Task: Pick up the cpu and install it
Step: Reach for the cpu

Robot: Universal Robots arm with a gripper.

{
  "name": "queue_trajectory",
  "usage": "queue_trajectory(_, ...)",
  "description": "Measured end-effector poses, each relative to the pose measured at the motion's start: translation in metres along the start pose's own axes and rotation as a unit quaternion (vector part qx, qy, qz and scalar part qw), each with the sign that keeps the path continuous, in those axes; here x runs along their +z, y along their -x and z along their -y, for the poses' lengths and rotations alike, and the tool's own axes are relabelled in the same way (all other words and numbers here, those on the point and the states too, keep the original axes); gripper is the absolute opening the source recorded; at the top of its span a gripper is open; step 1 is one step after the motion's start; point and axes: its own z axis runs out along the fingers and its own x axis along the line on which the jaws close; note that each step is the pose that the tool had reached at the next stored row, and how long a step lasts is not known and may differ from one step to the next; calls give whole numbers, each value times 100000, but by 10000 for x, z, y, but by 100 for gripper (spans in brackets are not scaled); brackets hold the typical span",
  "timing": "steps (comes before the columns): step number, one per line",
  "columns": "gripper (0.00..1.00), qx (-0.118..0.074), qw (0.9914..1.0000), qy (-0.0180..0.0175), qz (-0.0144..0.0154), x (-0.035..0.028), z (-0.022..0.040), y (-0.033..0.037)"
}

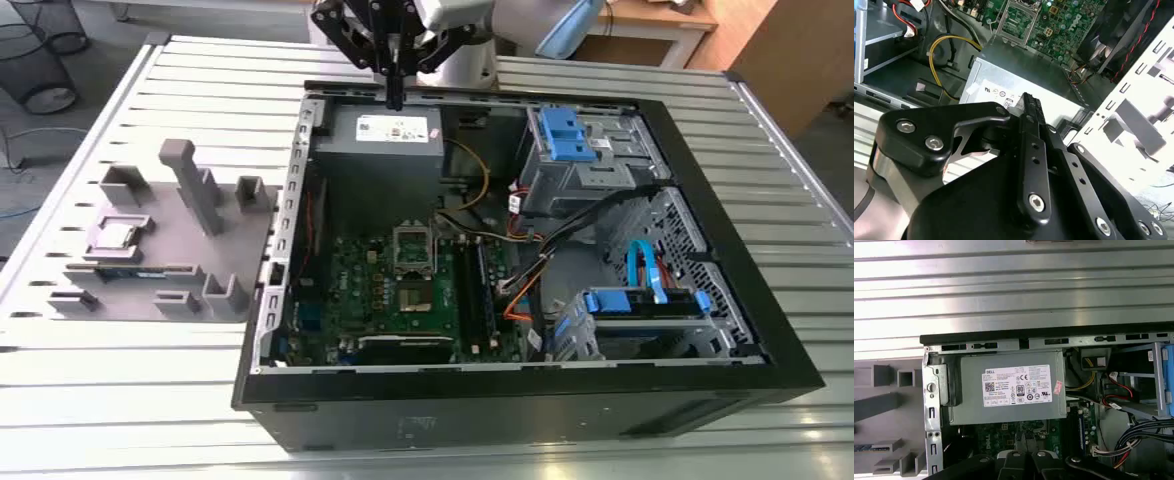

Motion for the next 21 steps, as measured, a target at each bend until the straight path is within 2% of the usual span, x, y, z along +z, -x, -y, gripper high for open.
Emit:
queue_trajectory(11, 11, 10, 100000, -5, -1, 0, 0, -7)
queue_trajectory(21, 11, 3, 100000, 0, 12, -2, 8, -109)
